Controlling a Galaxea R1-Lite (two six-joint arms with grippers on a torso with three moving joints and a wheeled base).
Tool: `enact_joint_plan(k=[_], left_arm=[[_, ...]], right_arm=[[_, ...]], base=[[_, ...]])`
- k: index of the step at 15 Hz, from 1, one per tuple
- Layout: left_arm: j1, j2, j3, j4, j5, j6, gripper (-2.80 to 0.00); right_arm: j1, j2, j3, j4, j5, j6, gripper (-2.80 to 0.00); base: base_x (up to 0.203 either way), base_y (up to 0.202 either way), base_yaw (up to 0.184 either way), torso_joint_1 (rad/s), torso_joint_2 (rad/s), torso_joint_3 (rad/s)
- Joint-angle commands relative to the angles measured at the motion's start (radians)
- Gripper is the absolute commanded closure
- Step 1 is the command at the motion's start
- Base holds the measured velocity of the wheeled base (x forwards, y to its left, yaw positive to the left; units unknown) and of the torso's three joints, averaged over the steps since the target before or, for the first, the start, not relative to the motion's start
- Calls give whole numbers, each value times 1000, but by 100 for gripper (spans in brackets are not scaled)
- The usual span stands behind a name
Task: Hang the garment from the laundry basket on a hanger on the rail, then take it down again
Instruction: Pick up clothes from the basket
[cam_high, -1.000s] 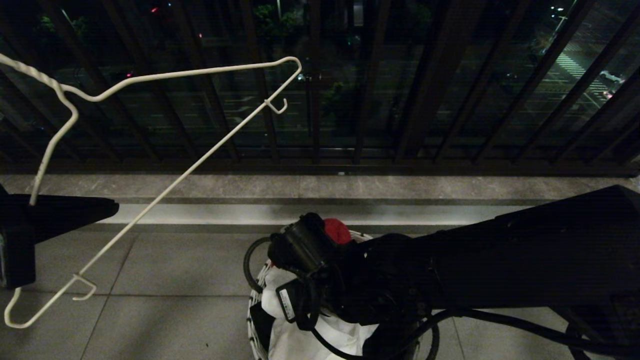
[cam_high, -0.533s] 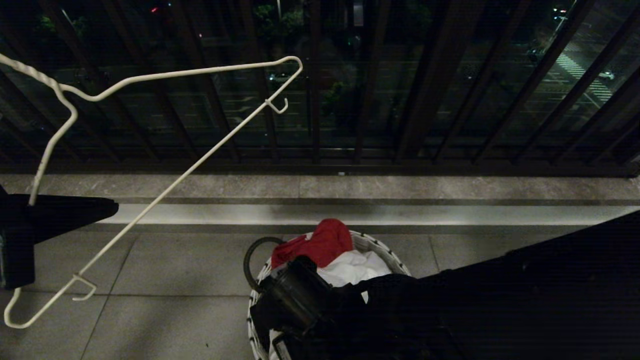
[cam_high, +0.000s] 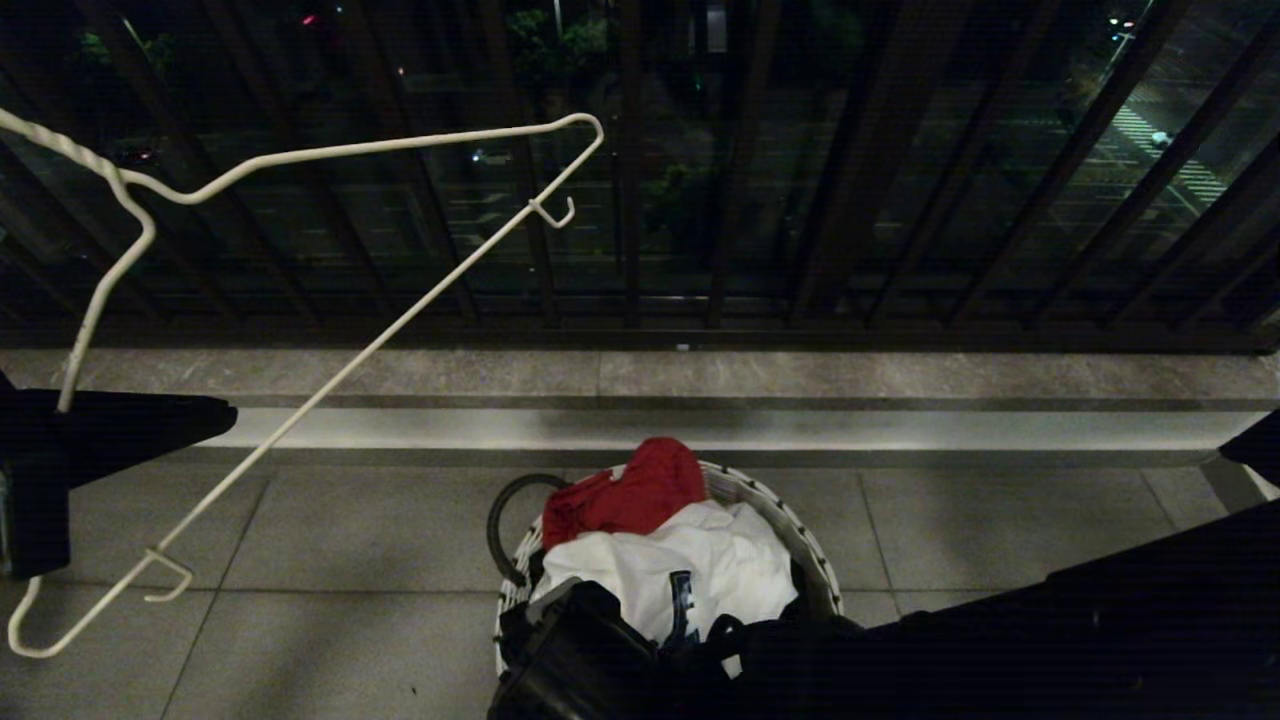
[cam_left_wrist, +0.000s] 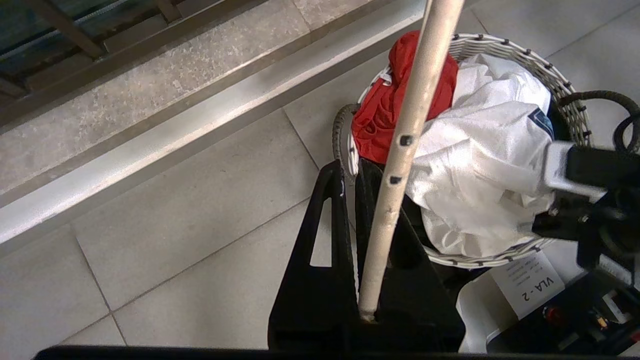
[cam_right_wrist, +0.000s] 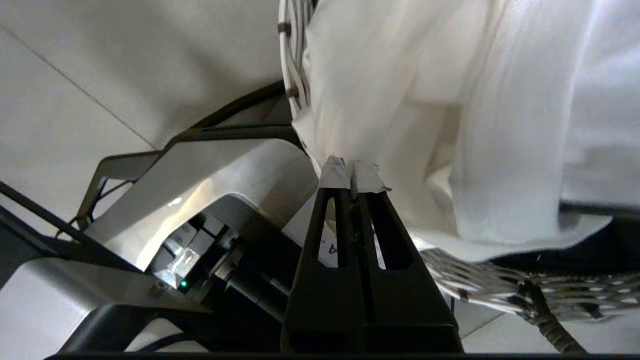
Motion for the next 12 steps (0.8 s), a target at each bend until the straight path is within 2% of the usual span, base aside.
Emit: enact_joint_plan(k=[1,3,5,8,12], left_arm=[[-1,0,0,2,-2,2,0],[-1,0,0,2,-2,2,0],[0,-1,0,2,-2,1,0],[-1,-6,-2,3,-2,1,0],[0,-8,-2,3,-2,1,0]], right_arm=[[-2,-46,0,-1,-6,0,0],[-8,-93,-9,-3,-58,-17,0],[-31,-113,-17,-14,-119,-83,0],[-84,-116,-32,-41,-120,-150,0],[-139,-100,-25,-136,-112,-371,0]], base=[[0,0,0,0,0,0],[0,0,0,0,0,0],[0,0,0,0,0,0],[0,0,0,0,0,0],[0,0,0,0,0,0]])
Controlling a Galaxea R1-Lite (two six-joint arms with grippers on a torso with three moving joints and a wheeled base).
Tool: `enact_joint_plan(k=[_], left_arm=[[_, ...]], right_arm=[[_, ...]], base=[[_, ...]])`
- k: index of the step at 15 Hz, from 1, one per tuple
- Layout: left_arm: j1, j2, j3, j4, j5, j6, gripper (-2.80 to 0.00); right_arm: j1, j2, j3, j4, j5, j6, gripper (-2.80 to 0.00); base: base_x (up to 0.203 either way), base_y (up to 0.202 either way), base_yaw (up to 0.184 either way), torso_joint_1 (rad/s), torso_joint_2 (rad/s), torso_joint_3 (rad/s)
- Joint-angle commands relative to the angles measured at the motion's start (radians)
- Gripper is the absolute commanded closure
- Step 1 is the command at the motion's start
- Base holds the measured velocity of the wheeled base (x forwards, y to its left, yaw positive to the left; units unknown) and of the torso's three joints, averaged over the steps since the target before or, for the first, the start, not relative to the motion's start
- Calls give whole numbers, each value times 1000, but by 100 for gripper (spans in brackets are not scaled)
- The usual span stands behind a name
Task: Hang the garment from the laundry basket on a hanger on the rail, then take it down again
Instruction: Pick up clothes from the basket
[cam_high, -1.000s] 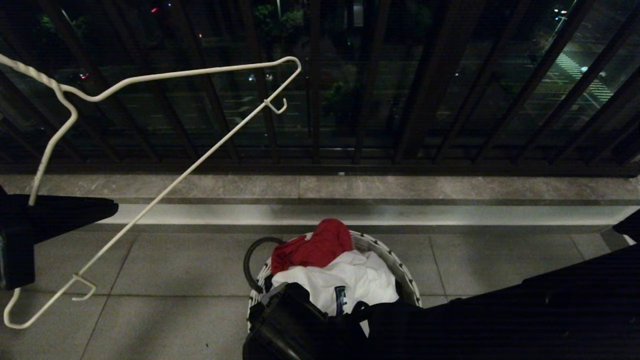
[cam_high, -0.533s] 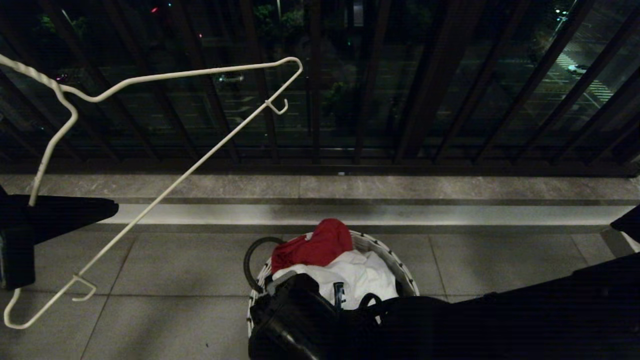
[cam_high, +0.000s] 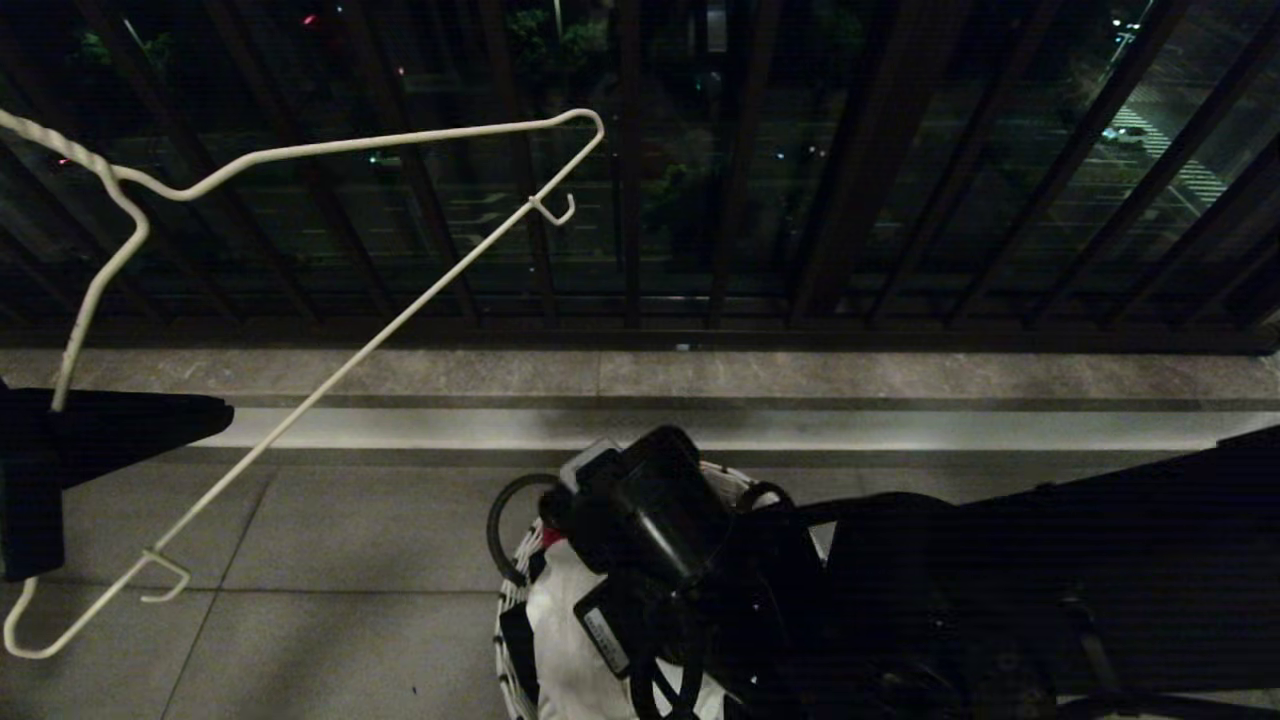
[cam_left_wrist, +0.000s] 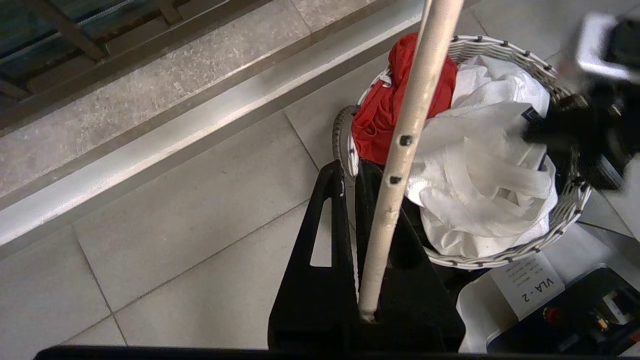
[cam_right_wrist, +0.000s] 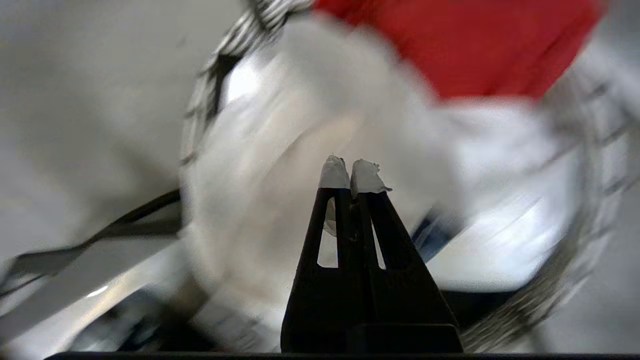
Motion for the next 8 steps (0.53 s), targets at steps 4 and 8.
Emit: enact_joint_plan(k=[4,8], left_arm=[[2,-6,0,2,-2,2,0],[1,-6,0,2,-2,2,0]], right_arm=[[-55,58,38,-138,59,-297,-280],[-79,63,92,-177,112,-378,-280]], base=[[0,0,0,0,0,0],[0,0,0,0,0,0]])
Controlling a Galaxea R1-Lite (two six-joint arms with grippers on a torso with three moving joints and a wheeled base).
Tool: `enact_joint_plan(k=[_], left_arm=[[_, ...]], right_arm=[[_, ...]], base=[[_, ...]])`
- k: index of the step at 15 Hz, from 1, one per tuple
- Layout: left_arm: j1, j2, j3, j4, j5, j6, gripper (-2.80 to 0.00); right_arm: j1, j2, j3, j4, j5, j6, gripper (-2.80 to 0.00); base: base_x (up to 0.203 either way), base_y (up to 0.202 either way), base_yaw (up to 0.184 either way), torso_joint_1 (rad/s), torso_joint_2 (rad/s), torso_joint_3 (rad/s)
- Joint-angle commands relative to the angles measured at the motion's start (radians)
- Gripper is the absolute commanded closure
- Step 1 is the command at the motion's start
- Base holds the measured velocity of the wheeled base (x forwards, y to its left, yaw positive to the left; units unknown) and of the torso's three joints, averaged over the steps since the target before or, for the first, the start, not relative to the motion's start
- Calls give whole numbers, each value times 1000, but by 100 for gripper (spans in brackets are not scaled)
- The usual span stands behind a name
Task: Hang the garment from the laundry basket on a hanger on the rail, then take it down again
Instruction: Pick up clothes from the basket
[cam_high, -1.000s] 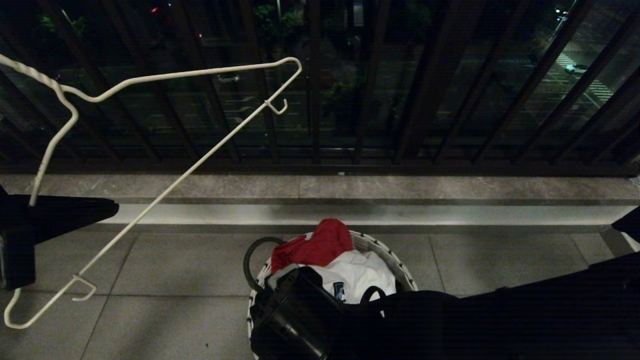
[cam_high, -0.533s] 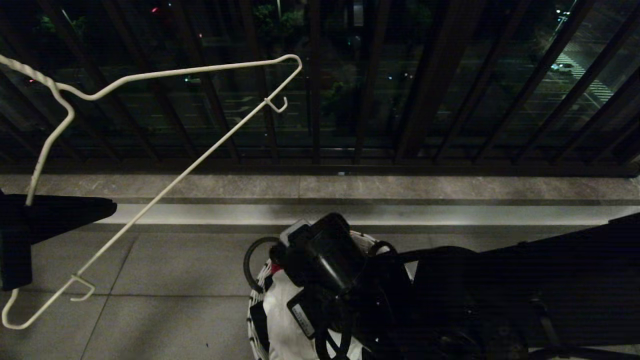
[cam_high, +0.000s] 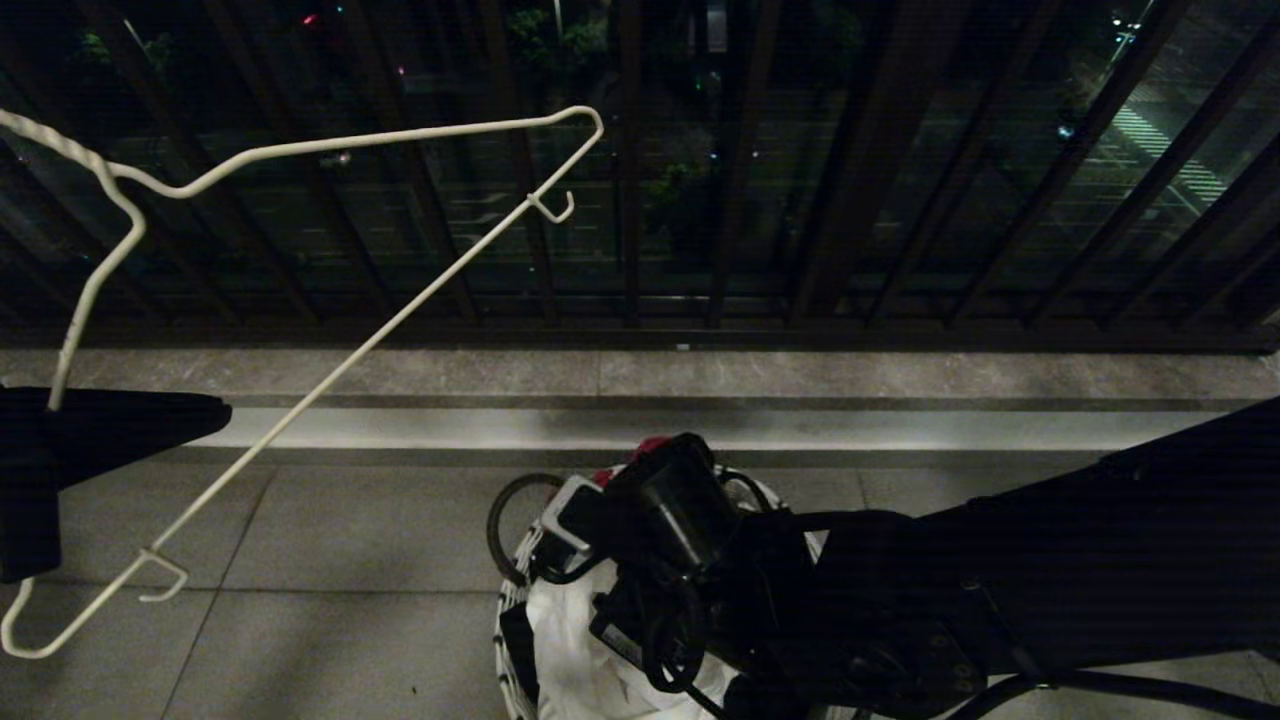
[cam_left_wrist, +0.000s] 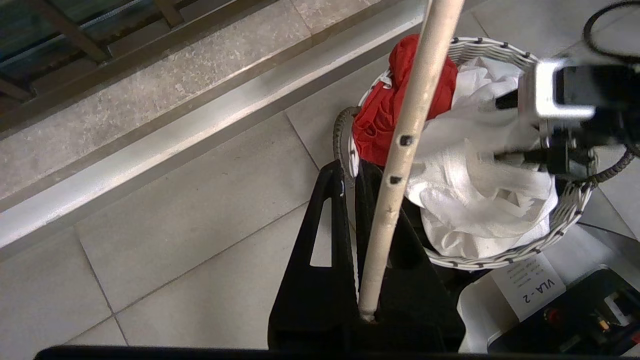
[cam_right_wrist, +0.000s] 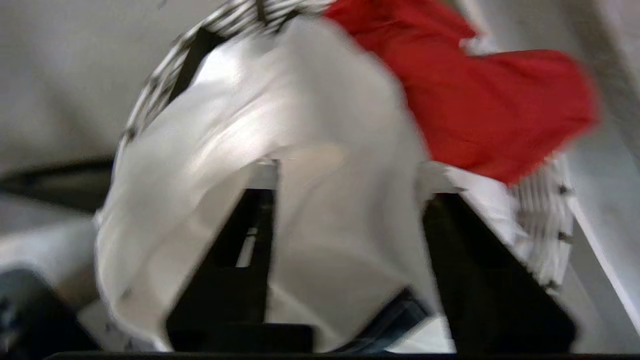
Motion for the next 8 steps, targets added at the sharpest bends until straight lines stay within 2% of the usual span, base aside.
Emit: enact_joint_plan(k=[1,6,8], left_arm=[[0,0,0,2,-2,2,0],[-1,-2,0,2,-2,2,0],[-1,-6,2,2,-2,2,0]], right_arm=[[-17,7,20,-2,11,-29,-280],[-23,28,29,-10,36,-75,-280],[-31,69,24,-82,35,-101,-280]], base=[[0,0,0,0,0,0],[0,0,0,0,0,0],[0,0,0,0,0,0]])
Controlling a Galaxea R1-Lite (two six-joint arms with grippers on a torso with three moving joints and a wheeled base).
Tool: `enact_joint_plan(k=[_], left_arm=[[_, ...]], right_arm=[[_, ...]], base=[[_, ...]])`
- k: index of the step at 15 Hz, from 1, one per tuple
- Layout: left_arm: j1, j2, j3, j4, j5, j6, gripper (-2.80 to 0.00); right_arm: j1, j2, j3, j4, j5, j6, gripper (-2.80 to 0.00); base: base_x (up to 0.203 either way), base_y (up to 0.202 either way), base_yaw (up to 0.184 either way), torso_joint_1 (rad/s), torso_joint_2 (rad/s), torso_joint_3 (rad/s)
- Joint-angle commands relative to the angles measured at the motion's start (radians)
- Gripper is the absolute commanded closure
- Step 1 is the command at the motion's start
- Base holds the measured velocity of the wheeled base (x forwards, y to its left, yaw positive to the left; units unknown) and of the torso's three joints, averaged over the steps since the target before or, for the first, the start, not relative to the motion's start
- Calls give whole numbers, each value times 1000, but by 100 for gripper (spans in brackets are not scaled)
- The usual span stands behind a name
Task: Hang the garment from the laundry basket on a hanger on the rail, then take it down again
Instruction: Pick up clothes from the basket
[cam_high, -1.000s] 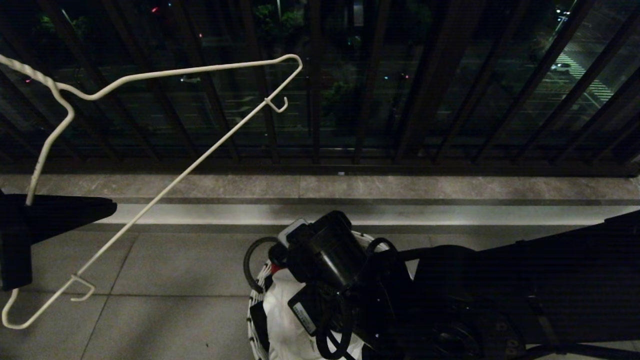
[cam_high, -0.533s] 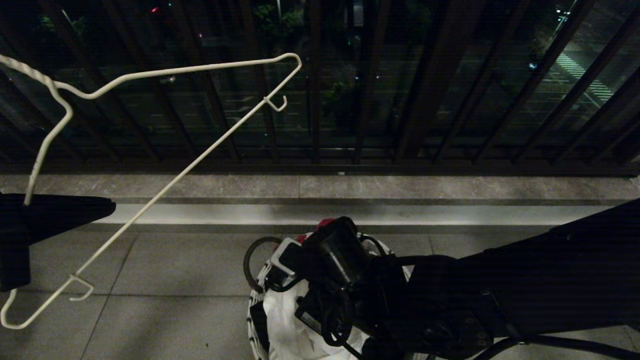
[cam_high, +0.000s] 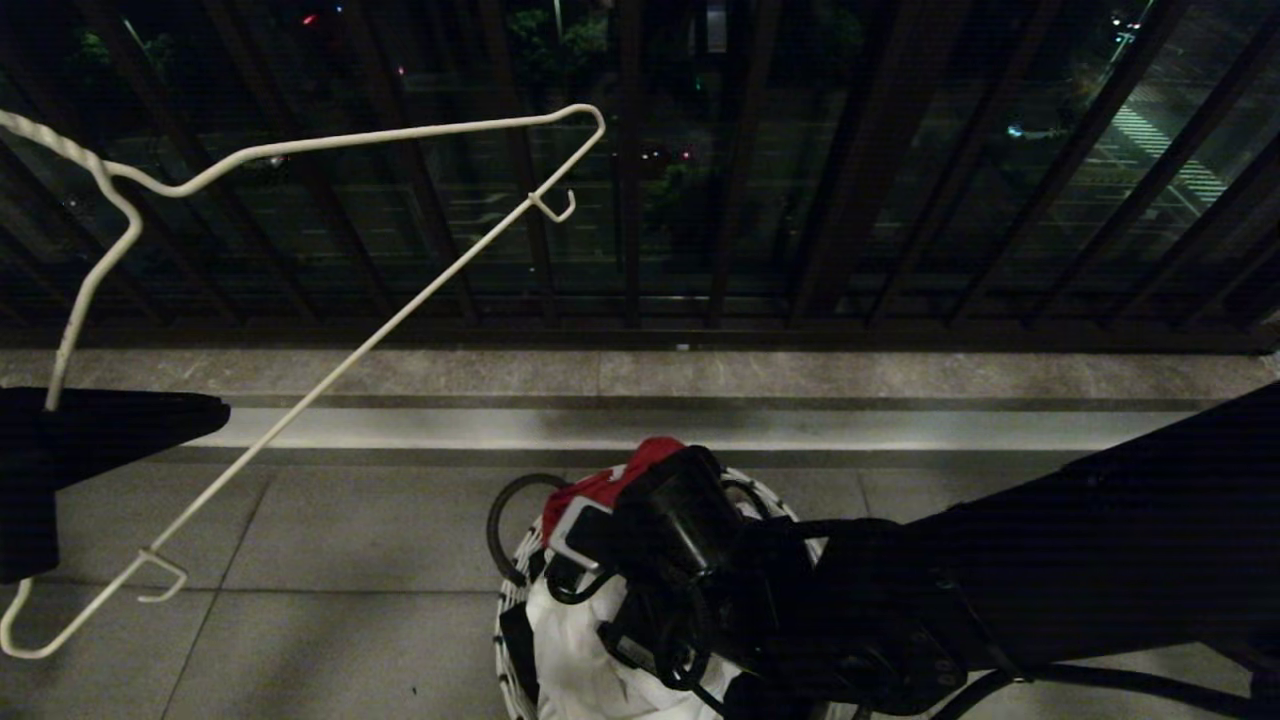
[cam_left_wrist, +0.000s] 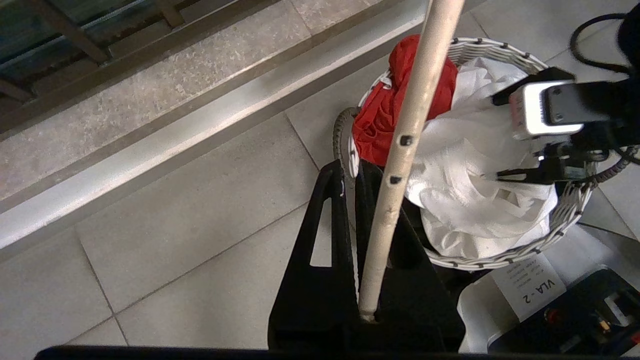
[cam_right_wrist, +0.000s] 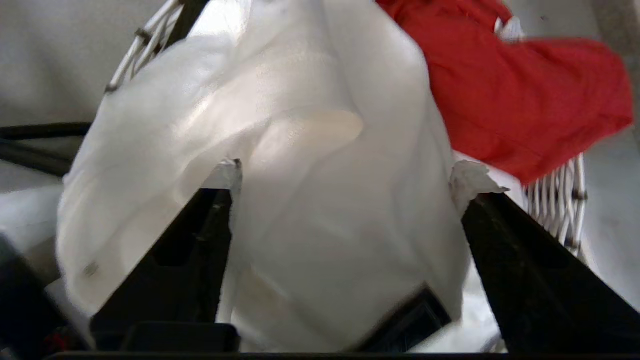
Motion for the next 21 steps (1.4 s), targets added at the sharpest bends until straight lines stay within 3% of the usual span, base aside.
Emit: enact_joint_plan(k=[1,11,17,21], left_arm=[[0,-6,2,2,-2,3,0],[0,-6,3,2,-2,4,0],[0,-17,9,2,-2,27,0],[0,-20,9,2,-2,28,0]], right_arm=[[-14,56,-6,-85,-2,-29,-280],[-96,47,-28,-117,-3,-93,-280],[-99,70,-11,-119,-4,-96,-280],[-99,134,-111,-122,-4,-100,-280]], base=[[0,0,0,0,0,0],[0,0,0,0,0,0],[0,0,0,0,0,0],[0,0,0,0,0,0]])
